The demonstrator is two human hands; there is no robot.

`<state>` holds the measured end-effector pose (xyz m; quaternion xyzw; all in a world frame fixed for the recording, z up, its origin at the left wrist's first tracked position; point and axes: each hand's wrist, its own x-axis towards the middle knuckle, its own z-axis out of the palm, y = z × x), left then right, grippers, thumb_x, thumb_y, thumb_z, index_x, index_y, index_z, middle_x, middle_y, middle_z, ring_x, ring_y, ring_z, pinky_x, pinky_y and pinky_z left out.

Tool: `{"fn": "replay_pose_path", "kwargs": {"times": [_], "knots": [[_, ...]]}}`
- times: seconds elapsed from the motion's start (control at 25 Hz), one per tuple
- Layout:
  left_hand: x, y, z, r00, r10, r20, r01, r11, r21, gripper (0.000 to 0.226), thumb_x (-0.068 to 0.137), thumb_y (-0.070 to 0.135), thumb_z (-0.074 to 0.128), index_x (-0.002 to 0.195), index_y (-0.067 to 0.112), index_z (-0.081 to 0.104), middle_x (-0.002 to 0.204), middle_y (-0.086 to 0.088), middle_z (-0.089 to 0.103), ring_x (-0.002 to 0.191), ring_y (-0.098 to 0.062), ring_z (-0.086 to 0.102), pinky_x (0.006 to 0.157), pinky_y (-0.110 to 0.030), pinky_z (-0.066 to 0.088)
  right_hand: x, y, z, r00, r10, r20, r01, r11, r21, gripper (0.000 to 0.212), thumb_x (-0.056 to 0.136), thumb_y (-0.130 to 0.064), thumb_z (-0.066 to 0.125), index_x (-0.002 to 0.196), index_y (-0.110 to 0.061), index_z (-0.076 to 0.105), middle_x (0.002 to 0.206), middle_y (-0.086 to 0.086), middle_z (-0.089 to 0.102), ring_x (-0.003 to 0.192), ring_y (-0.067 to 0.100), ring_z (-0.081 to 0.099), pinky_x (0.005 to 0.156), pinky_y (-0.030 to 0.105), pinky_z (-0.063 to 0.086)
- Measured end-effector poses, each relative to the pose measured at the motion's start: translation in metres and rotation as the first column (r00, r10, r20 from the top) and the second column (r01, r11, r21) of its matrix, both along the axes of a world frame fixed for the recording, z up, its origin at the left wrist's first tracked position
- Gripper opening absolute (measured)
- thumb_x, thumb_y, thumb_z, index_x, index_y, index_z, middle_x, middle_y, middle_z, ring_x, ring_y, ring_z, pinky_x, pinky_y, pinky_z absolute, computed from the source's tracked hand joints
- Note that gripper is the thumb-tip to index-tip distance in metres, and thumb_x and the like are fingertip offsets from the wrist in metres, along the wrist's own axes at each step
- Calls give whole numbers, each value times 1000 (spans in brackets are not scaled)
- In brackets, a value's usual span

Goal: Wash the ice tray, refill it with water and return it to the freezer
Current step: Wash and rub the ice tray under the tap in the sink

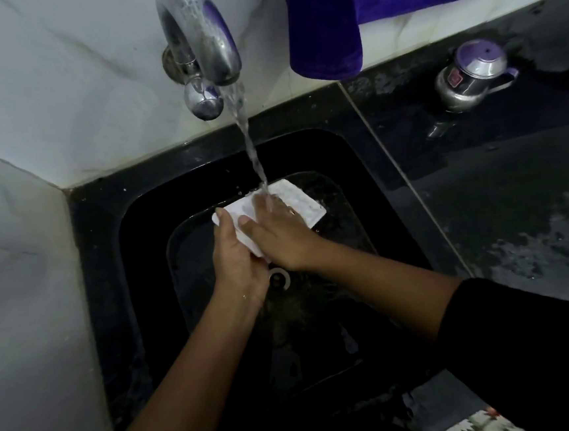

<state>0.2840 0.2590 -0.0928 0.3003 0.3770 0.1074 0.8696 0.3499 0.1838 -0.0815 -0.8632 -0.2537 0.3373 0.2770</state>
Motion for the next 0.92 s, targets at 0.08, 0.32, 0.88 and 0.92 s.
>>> {"fn": "replay_pose_path", "kwargs": {"times": [0.08,0.32,0.88,0.92], "knots": [[-4,-5,2,998,-54,-13,54,999,7,79,95,65,60,151,8,54,147,-19,62,133,-36,63,115,-54,47,28,-7,-13,995,-99,23,99,995,-24,64,109,-49,33,160,-10,27,167,18,25,156,36,22,125,49,21],[-4,-4,5,1000,-28,-12,28,1000,5,72,102,60,48,148,5,55,145,-20,63,132,-34,64,114,-49,50,15,-1,-4,998,-44,-46,38,992,-122,68,110,-47,22,161,-2,21,169,21,20,158,37,12,127,48,15],[-12,-12,4,991,-120,60,119,993,22,70,106,59,43,154,8,48,149,-18,61,137,-35,60,114,-54,47,49,-27,-18,975,-223,-17,220,968,-122,62,109,-45,37,160,-12,27,165,24,24,155,39,21,124,50,22],[-13,-14,7,991,-115,69,114,993,24,72,106,59,42,154,7,48,149,-19,60,138,-37,59,115,-54,46,51,-28,-19,957,-286,-54,274,947,-170,63,110,-45,35,161,-9,25,165,26,21,155,41,17,125,52,20]]}}
